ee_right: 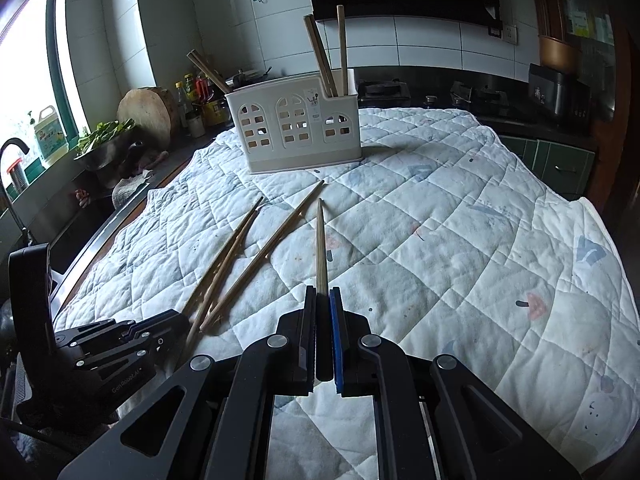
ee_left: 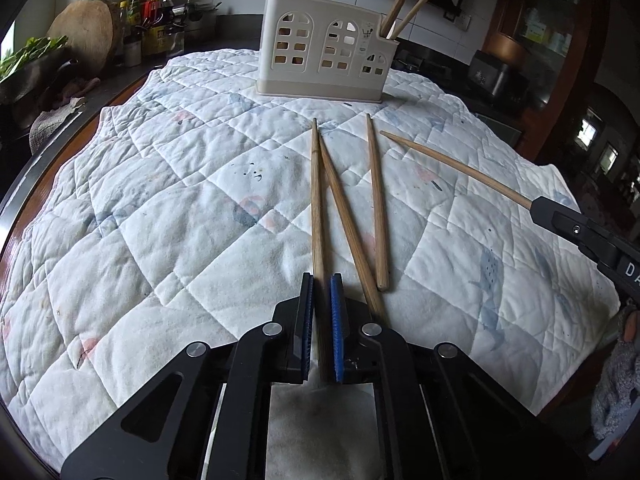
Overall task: Organize utensils
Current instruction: 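Raise the left tool's chopstick into the holder while the right tool inserts its chopstick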
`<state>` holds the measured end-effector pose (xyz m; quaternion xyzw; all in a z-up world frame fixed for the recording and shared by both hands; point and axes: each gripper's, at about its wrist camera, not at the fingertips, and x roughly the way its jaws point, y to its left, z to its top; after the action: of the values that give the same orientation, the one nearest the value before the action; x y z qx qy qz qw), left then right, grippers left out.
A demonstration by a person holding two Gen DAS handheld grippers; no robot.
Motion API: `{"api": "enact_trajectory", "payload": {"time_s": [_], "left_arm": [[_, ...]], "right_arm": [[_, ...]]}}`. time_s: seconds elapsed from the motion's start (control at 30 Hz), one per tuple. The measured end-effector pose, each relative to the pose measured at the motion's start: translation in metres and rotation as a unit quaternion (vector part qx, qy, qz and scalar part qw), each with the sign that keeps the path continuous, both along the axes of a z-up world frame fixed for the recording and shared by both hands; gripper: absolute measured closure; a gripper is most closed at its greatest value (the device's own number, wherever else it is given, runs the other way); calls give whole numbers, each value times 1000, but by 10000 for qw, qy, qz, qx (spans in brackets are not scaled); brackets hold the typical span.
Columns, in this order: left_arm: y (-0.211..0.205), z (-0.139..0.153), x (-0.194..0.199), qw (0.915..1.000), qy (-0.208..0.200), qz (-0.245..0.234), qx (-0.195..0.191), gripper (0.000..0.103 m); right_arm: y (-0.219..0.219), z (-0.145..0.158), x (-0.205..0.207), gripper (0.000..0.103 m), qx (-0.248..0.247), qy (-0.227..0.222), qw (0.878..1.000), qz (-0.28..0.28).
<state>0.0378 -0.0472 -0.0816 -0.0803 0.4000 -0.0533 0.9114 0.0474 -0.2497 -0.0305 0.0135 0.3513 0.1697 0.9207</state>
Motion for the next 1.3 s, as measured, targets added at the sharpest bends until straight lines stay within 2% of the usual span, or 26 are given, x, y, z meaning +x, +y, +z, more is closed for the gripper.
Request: {"api": "enact_trajectory", "payload": {"time_s": [0.13, 0.3, 0.5, 0.73, 1.0, 1.3], "left_arm": [[3, 15, -2, 9999, -150, -72, -19, 97], [10, 50, -4, 9982, -587, -112, 50, 97], [21, 85, 8, 9955, -930, -160, -70, 97], [28, 126, 33, 9921, -1223, -290, 4, 97], [40, 165, 67, 9901, -1344, -380, -149, 97], [47, 230, 95, 9808, -1914, -338, -149, 97]], "right_arm": [[-2, 13, 0, 96, -10, -136, 9999, 52], [-6, 35, 6, 96, 32, -302, 9994, 161], [-5, 68, 23, 96, 40, -479, 9980, 400], [-6, 113, 55, 96, -89, -625, 9964, 568], [-10, 160, 97, 96, -367, -762, 9949, 542], [-6, 194, 154, 96, -700, -738, 9941, 374]]}}
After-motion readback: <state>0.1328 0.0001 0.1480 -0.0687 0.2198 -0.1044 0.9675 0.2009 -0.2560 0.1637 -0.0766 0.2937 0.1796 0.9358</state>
